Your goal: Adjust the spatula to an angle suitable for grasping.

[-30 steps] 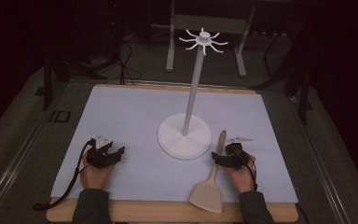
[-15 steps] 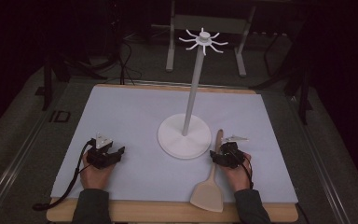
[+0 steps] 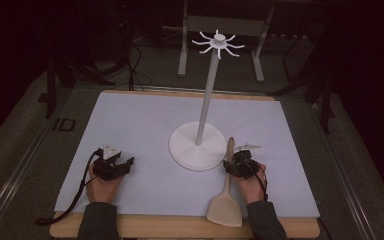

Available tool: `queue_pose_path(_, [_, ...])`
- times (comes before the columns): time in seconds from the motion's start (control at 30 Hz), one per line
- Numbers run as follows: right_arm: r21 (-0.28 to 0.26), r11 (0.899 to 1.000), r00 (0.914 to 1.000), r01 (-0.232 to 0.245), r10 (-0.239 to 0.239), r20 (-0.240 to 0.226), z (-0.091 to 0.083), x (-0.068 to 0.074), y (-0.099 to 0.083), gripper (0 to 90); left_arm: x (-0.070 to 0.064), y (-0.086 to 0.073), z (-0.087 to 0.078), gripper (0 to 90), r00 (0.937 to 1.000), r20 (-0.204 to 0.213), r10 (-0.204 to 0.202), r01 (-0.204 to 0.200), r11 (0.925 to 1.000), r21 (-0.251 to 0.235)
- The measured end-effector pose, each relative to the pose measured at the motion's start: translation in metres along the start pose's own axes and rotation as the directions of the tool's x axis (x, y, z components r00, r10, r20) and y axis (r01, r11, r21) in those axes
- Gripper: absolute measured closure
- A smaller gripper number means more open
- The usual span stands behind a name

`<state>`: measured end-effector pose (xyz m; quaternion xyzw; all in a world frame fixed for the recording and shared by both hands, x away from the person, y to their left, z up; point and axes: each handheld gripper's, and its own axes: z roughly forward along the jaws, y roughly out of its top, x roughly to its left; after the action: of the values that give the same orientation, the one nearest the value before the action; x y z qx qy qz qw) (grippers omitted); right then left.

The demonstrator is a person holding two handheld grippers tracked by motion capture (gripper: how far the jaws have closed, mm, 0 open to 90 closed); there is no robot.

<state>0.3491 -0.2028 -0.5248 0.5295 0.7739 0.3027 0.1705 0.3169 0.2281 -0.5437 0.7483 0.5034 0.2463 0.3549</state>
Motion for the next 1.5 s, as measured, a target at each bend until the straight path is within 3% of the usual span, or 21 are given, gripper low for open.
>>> queue_pose_path(0.13, [-0.025, 1.0, 0.9992, -0.002, 0.003, 0.039, -0.002, 0.004, 0.001, 63.5, 0.0, 0.0, 0.0, 42.3, 1.0, 0.001, 0.0, 0.0, 1.0, -0.001])
queue_pose_path(0.33, [-0.036, 0.999, 0.9989, -0.018, 0.019, 0.042, -0.006, 0.002, 0.0, 66.7, 0.0, 0.0, 0.0, 42.1, 1.0, 0.001, 0.001, -0.001, 1.0, 0.0])
queue_pose_path(0.5, [0.0, 1.0, 0.9975, 0.006, -0.006, 0.07, -0.005, 0.007, 0.005, 66.0, 0.0, 0.0, 0.0, 42.0, 1.0, -0.001, 0.0, 0.0, 1.0, -0.002])
queue_pose_path(0.73, [0.015, 1.0, 0.9984, -0.02, 0.019, 0.054, -0.001, 0.007, 0.004, 61.0, 0.0, 0.0, 0.0, 42.0, 1.0, 0.0, 0.0, 0.0, 1.0, 0.0])
queue_pose_path(0.97, [0.033, 0.999, 0.9988, -0.006, 0.004, 0.048, -0.004, 0.012, -0.003, 58.7, -0.001, 0.0, 0.0, 41.9, 1.0, -0.001, 0.001, -0.001, 1.0, 0.002])
queue_pose_path(1.0, [0.039, 0.999, 0.9975, 0.012, -0.015, 0.069, -0.006, 0.017, -0.005, 59.6, -0.001, 0.0, 0.0, 41.8, 1.0, -0.001, 0.001, -0.001, 1.0, 0.001])
queue_pose_path(1.1, [0.042, 0.999, 0.995, 0.01, -0.014, 0.099, -0.006, 0.022, -0.006, 61.2, -0.001, 0.0, 0.0, 41.7, 1.0, -0.001, 0.001, -0.001, 1.0, 0.003])
queue_pose_path(1.3, [-0.034, 0.999, 0.9896, -0.021, 0.026, 0.142, -0.011, 0.022, -0.011, 70.8, 0.0, 0.0, 0.001, 41.4, 1.0, 0.0, 0.001, -0.001, 1.0, 0.005])
queue_pose_path(1.5, [-0.087, 0.996, 0.9903, -0.017, 0.028, 0.136, -0.02, 0.021, -0.011, 73.9, 0.0, 0.0, 0.001, 41.4, 1.0, -0.001, 0.001, -0.001, 1.0, 0.006])
